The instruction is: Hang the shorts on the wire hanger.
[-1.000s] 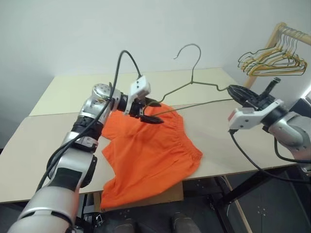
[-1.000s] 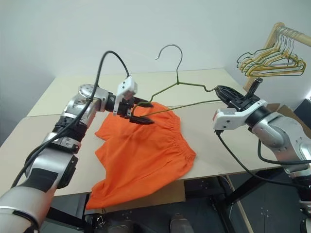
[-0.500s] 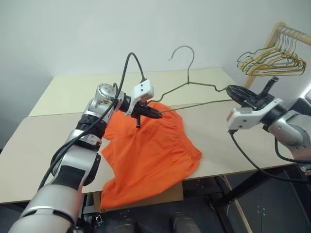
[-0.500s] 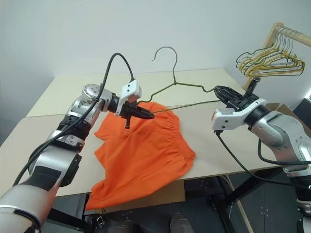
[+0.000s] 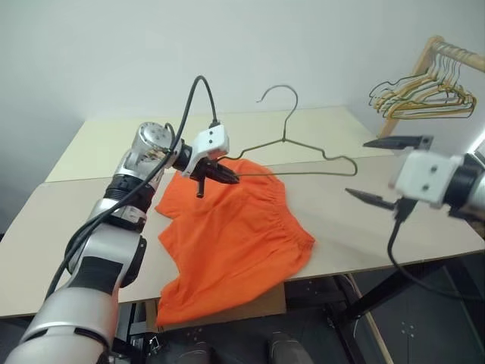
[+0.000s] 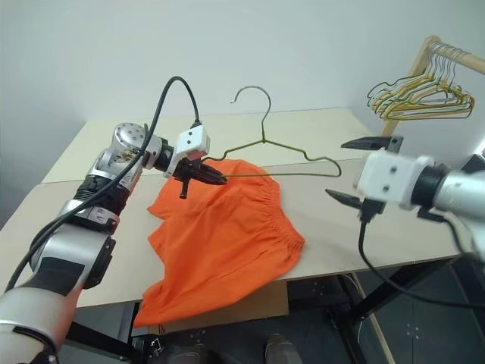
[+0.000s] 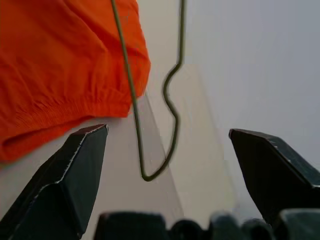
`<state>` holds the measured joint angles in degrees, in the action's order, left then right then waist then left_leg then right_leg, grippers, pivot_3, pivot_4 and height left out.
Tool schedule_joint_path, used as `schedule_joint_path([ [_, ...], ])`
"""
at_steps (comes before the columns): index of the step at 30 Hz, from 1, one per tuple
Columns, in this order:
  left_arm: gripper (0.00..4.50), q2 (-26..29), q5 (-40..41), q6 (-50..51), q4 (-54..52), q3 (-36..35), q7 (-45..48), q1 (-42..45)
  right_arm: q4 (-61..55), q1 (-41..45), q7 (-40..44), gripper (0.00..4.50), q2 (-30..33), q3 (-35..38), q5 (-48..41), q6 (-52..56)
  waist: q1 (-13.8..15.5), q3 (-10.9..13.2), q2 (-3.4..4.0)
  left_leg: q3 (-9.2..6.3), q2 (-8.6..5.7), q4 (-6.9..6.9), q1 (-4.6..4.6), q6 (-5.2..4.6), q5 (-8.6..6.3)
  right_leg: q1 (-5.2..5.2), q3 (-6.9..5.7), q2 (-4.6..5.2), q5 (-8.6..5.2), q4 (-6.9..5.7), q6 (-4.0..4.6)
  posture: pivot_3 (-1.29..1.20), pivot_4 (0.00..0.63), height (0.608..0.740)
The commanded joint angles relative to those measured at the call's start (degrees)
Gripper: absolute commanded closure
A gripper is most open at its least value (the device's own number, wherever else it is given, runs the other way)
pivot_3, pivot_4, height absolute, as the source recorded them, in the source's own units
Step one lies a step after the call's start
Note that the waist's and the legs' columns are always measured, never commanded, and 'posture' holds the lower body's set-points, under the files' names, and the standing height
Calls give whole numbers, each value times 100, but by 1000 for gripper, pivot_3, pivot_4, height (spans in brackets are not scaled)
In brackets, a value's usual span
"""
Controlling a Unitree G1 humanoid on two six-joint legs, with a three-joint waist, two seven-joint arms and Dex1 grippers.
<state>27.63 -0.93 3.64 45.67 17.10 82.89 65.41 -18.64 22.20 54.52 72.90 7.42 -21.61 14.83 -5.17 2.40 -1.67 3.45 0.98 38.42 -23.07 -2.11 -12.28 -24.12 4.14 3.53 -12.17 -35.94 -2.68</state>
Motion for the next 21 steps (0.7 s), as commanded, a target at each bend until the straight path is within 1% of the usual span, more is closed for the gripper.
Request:
schedule_joint_path([
  [1, 4500, 54, 24, -107, -264, -59, 139, 34, 403, 977, 665, 9, -60, -878, 122, 955, 9, 0, -2, 3, 2, 0, -2, 0, 0, -2, -3, -1, -1, 0, 1, -5, 0, 740],
  [4, 4500, 40, 49, -52, -362, -99, 151, 6, 774, 1775, 1190, 9, -371, -1658, 467, 1342, 51, 1, -2, 16, 1, 1, -15, 0, 0, -16, -5, -1, -1, 0, 1, 4, 0, 740],
  [8, 4500, 58, 98, 6, -509, -146, 183, -64, 1552, 2766, 1597, 9, -982, -2826, 1434, 1868, 131, 3, 3, 33, 0, 3, -25, 0, 0, -34, -3, -2, 1, -14, -3, 11, 0, 740],
  [11, 4500, 102, 127, 46, -692, -162, 212, -149, 1939, 3133, 1824, 586, -1300, -3077, 1638, 2103, 208, 3, 4, 32, 1, 4, -40, 0, 0, -48, -7, -5, 13, -19, -19, 28, 0, 740],
  [13, 4500, 152, 137, 49, -777, -173, 241, -200, 1962, 3296, 2031, 1290, -1395, -3059, 1597, 2273, 275, 3, 4, 32, 0, 9, -61, 0, 0, -67, -7, -4, 39, -24, 12, 32, 0, 740],
  [16, 4500, 202, 144, 35, -847, -178, 262, -249, 1887, 3357, 2252, 2383, -1410, -3023, 1618, 2367, 343, 4, 7, 27, 0, 46, -131, 0, -1, -127, -13, -5, 42, -49, 13, 31, 0, 740],
  [21, 4500, 197, 141, -196, -860, -162, 236, -289, 1694, 3305, 2443, 4168, -1439, -2890, 1481, 2622, 478, 4, 7, 28, -1, 65, -131, 3, -8, -123, -15, -4, 41, -60, 11, 25, 0, 740],
])
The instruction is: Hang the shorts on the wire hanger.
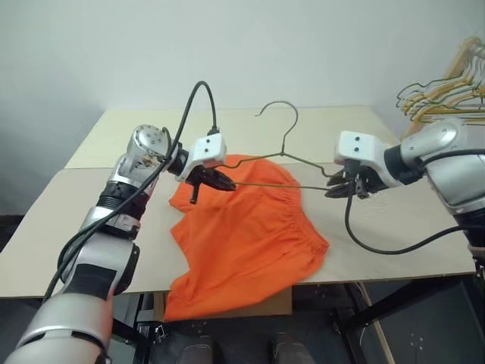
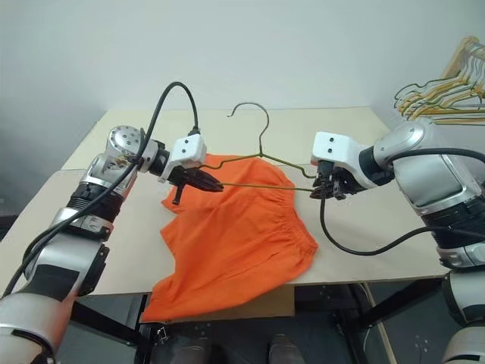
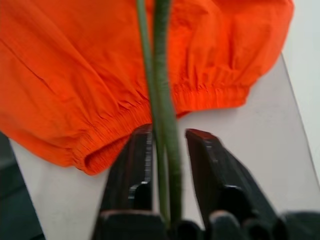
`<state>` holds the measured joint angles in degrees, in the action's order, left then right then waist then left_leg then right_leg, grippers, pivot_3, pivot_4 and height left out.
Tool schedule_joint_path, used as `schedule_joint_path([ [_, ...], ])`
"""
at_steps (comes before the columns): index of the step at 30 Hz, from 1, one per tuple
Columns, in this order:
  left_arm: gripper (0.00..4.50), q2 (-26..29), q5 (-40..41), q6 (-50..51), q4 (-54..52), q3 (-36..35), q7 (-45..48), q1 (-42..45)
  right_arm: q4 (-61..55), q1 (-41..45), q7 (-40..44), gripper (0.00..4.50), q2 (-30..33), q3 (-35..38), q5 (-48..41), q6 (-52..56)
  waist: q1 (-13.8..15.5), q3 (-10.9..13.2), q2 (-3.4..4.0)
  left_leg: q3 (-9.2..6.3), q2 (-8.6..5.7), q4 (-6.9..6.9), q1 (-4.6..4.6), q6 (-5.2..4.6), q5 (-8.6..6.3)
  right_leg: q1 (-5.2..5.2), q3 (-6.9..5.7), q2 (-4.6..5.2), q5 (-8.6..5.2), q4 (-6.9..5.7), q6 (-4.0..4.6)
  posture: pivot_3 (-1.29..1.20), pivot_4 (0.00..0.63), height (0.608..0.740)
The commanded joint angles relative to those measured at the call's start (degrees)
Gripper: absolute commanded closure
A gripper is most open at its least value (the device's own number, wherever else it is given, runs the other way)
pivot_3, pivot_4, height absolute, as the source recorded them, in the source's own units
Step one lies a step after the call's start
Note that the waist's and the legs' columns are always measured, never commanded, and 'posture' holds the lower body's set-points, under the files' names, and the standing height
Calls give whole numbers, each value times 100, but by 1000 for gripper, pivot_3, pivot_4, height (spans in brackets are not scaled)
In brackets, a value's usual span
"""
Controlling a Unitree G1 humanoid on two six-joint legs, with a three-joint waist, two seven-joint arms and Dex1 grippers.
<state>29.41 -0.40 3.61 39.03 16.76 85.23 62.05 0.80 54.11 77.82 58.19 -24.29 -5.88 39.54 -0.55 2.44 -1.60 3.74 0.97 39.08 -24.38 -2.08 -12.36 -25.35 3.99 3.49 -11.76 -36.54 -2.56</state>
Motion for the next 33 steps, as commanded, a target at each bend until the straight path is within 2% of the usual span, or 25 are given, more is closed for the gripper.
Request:
schedule_joint_path([
  [1, 4500, -1, 111, -249, -165, -139, 8, 57, -339, 52, 130, 4475, 54, 322, -119, 185, 26, 0, 0, 0, 0, 5, 0, 0, 0, 0, -1, 0, 0, -7, 0, 24, 0, 740],
  [3, 4500, -39, 165, -337, -76, -178, 27, 103, -524, -90, 182, 4475, 108, 430, -216, 297, 42, 0, 0, 0, 0, 10, 2, 1, 0, 0, -1, 0, -2, -15, 0, 21, 0, 740],
  [6, 3695, -78, 345, -426, 112, -315, 218, 205, -835, -383, 126, 4500, 219, 668, -373, 533, 49, 0, 0, 0, 2, 20, 3, 1, 0, 1, -2, -1, -2, -22, 0, 22, 0, 740],
  [12, 1707, 96, 653, -1017, 899, -852, 312, 463, -1968, -2279, -311, 4500, 669, 2178, -1292, 1854, 107, 1, -1, -4, 3, 26, 1, 2, 0, 4, -7, -2, -2, -21, 2, 36, 0, 740],
  [15, 671, 229, 781, -865, 1205, -1172, 111, 632, -2102, -3382, -639, 4500, 655, 3120, -1627, 2562, 129, 1, -6, -8, 2, 27, 6, 2, 0, 13, -9, -4, -3, -22, 1, 43, 0, 740],
  [17, 25, 266, 895, -797, 1188, -1346, 59, 615, -2022, -3745, -878, 4500, 539, 3510, -1790, 2882, 117, 1, -5, -6, 2, 32, 11, 2, 0, 17, -7, -2, -2, -25, -1, 48, 0, 740],
  [21, 25, 300, 1250, -375, 522, -1573, 171, 289, -1423, -3891, -1523, 4500, 267, 3763, -1924, 3674, 120, 1, -5, -7, 10, 62, 11, 2, 0, 28, -8, -7, -17, -27, -25, 67, 0, 740],
  [23, 25, 312, 1482, -104, -181, -1616, 246, -82, -977, -3758, -1711, 4500, 234, 3542, -1972, 4101, 120, -1, -3, -6, 9, 66, 18, 2, 0, 36, -7, -5, -29, -26, -9, 84, 0, 740],
  [28, 25, 439, 1968, 772, -1786, -1680, 122, -945, -432, -3733, -1689, 4500, 245, 3296, -2432, 4802, 131, -1, -3, -8, 10, 63, 16, 0, -1, 35, -6, -7, -4, -30, -2, 114, 0, 740],
  [33, 25, 623, 2231, 1280, -2577, -1724, -34, -1453, -417, -4080, -1677, 4500, 247, 3350, -2805, 4840, 166, -1, -3, -16, 8, 63, 17, -1, -1, 39, -7, -10, -3, -26, -30, 132, 0, 740],
])
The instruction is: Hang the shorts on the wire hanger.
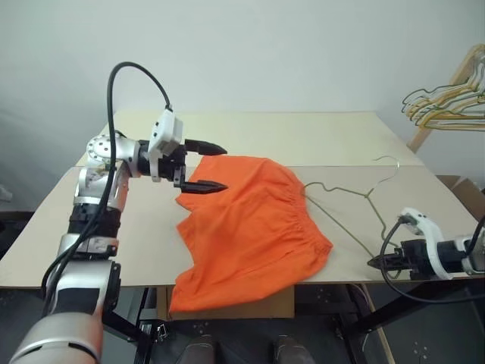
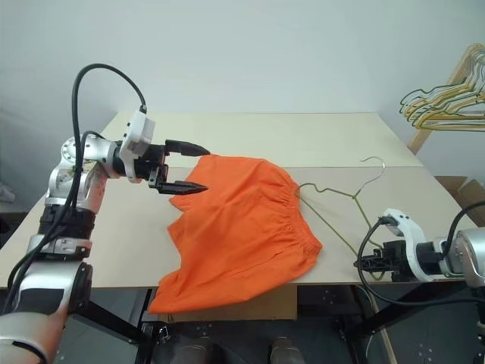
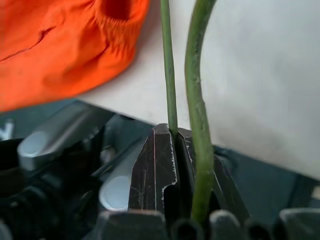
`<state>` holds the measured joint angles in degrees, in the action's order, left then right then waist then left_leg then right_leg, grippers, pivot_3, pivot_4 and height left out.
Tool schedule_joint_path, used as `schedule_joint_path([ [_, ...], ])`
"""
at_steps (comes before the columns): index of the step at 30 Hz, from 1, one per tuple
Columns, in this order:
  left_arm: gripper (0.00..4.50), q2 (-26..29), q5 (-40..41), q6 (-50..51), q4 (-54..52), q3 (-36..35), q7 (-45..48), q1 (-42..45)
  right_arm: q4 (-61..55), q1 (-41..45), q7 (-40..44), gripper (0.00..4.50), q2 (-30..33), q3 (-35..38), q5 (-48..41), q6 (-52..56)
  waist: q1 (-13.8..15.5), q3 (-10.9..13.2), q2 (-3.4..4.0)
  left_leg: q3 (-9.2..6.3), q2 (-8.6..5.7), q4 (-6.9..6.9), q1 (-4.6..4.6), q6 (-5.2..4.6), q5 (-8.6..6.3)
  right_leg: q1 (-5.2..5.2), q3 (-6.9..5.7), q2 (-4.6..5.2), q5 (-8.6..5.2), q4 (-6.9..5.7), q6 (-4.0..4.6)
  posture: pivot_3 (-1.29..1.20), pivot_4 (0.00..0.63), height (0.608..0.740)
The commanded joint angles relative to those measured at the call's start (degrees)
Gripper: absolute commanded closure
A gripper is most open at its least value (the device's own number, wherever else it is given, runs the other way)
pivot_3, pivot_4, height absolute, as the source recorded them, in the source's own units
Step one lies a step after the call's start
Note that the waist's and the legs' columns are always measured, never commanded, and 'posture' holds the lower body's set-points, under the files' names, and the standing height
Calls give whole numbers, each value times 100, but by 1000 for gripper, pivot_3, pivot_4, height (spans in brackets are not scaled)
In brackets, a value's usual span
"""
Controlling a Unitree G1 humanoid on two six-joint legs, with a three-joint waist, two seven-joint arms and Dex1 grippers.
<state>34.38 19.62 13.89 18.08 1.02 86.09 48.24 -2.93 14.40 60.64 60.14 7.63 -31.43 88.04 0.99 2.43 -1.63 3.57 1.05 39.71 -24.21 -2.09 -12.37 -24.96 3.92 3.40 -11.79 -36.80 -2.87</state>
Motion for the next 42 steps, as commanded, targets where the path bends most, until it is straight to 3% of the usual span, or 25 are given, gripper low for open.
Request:
schedule_joint_path([
  [1, 25, 161, 283, 345, -610, -155, -156, -148, -3, -188, 28, 4500, 34, 180, -304, -22, 28, 0, 0, 0, 0, 1, 1, 0, 0, 2, 0, 0, -7, 2, -11, 135, 0, 740],
  [11, 25, 395, 650, 834, -1298, -192, -372, -552, 32, -755, -440, 4500, -212, 1138, -608, -15, 216, 1, -1, 0, 2, -2, 52, 0, -2, 58, -2, 1, -32, 17, 12, 160, 0, 740],
  [21, 25, 517, 736, 887, -1316, -120, -330, -505, 34, -947, -245, 4500, -101, 764, -931, -150, 287, 1, -1, 1, 2, -3, 55, 0, -2, 59, -3, 1, -34, 19, 13, 184, 0, 740],
  [33, 25, 704, 835, 906, -1536, -144, -375, -706, 139, -1543, -116, 4500, 263, 1088, -1178, -225, 350, 1, -1, -2, 2, -13, 46, -5, -5, 71, -3, 2, -31, 67, 8, 209, 0, 740],
  [42, 25, 741, 826, 882, -1528, -132, -354, -699, -248, -1692, 906, 4500, 881, 379, -1472, -736, 459, 2, -1, -2, 3, -18, 46, -5, -5, 67, -4, 0, -31, 69, 8, 224, 0, 740],
])
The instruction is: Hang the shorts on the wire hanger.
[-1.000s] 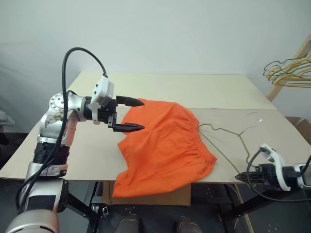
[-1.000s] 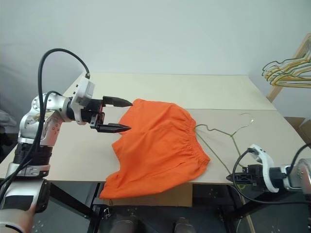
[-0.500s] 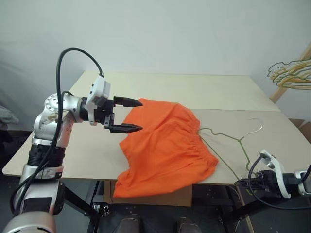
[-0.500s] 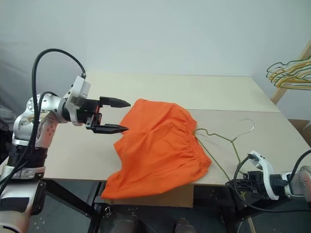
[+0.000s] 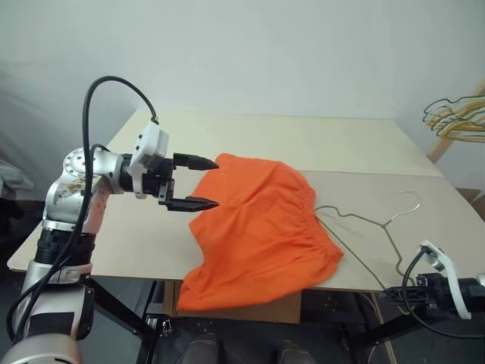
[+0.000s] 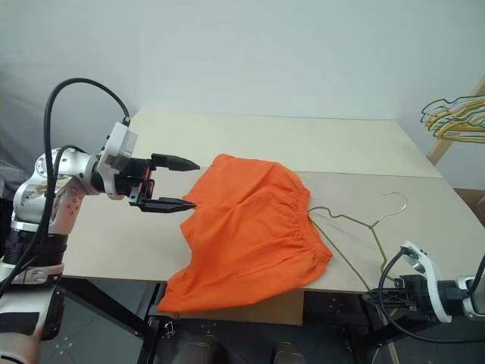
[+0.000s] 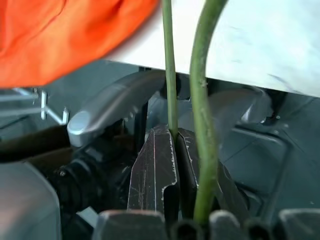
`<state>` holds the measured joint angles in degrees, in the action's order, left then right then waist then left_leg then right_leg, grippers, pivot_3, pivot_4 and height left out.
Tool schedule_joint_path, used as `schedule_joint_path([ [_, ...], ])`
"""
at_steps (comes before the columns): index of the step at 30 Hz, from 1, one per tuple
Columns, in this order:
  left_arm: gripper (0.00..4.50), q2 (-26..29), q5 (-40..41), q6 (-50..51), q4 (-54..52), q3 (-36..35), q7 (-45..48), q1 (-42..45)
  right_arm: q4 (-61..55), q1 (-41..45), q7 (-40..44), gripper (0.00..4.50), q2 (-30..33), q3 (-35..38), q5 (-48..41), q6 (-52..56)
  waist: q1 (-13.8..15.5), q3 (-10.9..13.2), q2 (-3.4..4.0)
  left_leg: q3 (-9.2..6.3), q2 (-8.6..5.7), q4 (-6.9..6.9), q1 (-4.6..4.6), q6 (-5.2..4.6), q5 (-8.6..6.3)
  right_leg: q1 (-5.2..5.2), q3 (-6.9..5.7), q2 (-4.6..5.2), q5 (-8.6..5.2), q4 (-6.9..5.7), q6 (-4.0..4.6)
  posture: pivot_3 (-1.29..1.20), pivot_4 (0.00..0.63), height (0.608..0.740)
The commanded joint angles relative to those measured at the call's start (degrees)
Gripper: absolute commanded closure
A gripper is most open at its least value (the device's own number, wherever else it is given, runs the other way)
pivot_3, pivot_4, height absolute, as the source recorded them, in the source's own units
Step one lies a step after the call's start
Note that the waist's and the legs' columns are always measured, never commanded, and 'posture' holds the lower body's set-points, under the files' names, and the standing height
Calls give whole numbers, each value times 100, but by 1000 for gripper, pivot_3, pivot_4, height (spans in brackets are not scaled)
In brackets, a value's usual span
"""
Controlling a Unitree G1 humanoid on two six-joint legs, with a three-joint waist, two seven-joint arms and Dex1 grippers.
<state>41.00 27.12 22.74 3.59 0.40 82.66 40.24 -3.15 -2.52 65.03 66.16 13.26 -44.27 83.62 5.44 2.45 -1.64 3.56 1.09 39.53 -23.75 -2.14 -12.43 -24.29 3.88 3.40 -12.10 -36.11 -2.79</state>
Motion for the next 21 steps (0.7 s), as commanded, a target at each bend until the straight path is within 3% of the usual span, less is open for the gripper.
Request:
schedule_joint_path([
  [1, 25, 83, 70, -9, -70, -67, -7, 109, -244, -14, 570, 4500, 350, -276, -182, -371, 24, 0, 0, -1, 1, 0, 0, 0, 0, 1, -3, 0, 0, 2, 0, 224, 0, 740],
  [6, 25, 134, 80, 15, -142, -98, -39, 53, -190, 5, 818, 4500, 480, -630, -178, -491, 55, 1, -2, -1, 0, -1, -4, 1, -3, 0, -4, 1, 0, 8, 0, 245, 0, 740],
  [13, 25, 183, 88, 16, -242, -105, -97, -46, 1011, 1349, 62, 4500, -619, -1165, 81, -85, 75, 4, -9, 4, 10, 0, -1, 3, -5, -3, -8, -4, 0, 9, 0, 266, 0, 740],
  [18, 25, 260, 85, 7, -258, -143, -120, -82, 653, 1363, 379, 4500, -622, -1412, -132, -186, 233, 4, -6, -2, 6, -1, -11, -5, -8, -6, -11, -5, 0, 8, 1, 282, 0, 740],
  [21, 25, 271, 77, -21, -273, -139, -153, -118, 1443, 1926, 17, 4500, -1079, -1303, 65, -181, 299, 3, -7, 0, 6, -1, -17, -10, -20, -8, -11, -4, -2, 16, 0, 285, 0, 740],
])
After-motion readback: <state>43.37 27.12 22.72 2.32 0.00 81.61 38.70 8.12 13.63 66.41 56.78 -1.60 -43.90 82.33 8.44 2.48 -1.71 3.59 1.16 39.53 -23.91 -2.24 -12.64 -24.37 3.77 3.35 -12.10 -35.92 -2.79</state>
